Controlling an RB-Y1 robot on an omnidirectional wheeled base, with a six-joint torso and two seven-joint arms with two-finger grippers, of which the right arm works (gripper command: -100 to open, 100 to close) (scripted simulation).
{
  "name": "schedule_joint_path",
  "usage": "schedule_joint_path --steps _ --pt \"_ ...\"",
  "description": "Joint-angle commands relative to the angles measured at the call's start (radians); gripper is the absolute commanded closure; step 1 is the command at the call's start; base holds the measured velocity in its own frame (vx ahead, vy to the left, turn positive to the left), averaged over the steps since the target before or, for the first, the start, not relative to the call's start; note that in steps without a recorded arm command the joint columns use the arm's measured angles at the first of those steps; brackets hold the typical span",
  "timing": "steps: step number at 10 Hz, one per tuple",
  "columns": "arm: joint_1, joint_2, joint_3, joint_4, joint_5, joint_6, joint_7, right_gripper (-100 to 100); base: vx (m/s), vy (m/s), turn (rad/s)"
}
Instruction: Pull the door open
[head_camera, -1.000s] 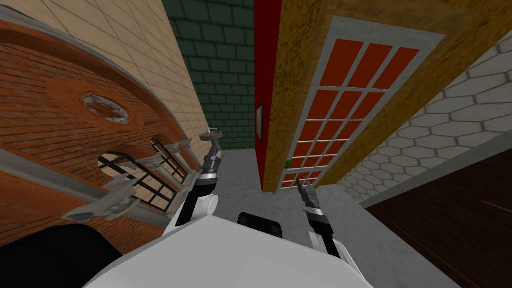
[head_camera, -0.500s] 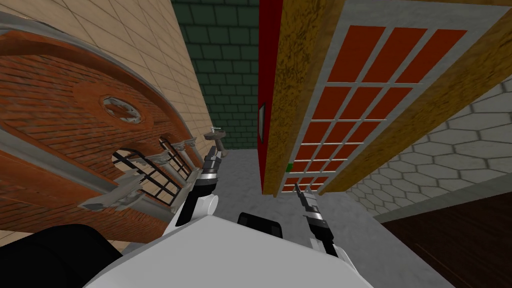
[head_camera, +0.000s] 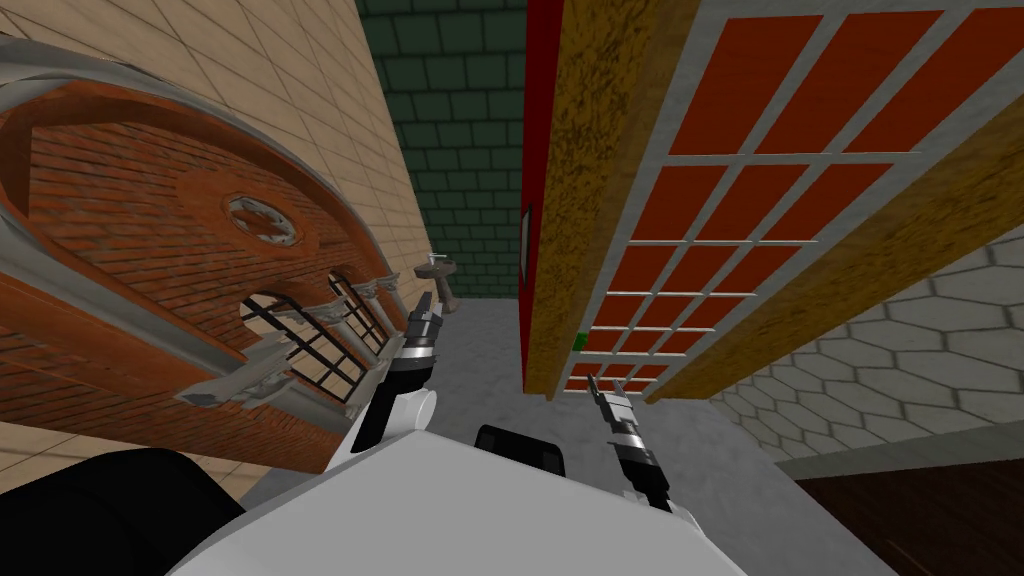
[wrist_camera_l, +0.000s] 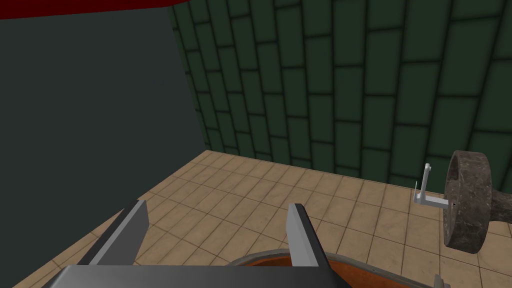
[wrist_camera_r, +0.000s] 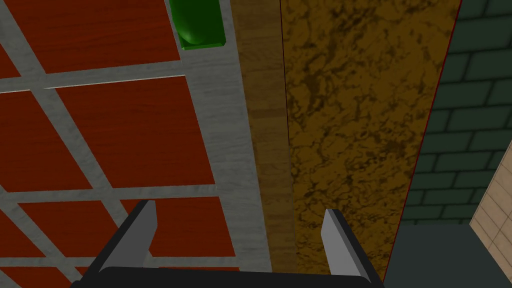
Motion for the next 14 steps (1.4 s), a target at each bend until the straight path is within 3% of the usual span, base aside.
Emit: schedule_joint_path --steps 1,12,13,14 --pt "-0.012 0.0 -0.006 0.043 0.012 -0.008 0.034 -100 0.068 -0.091 0.09" --pt "-0.048 -0.006 -0.038 0.238 0.075 -0.047 0.19 -100 0.058 -0.077 0.078" --pt "-0.043 -0.007 -0.036 0.222 0.071 -0.043 0.177 -100 0.041 -0.046 0.02" --pt "-0.069 -0.017 -0.038 0.257 0.051 -0.045 0.19 -100 0.02 0.018 0.094"
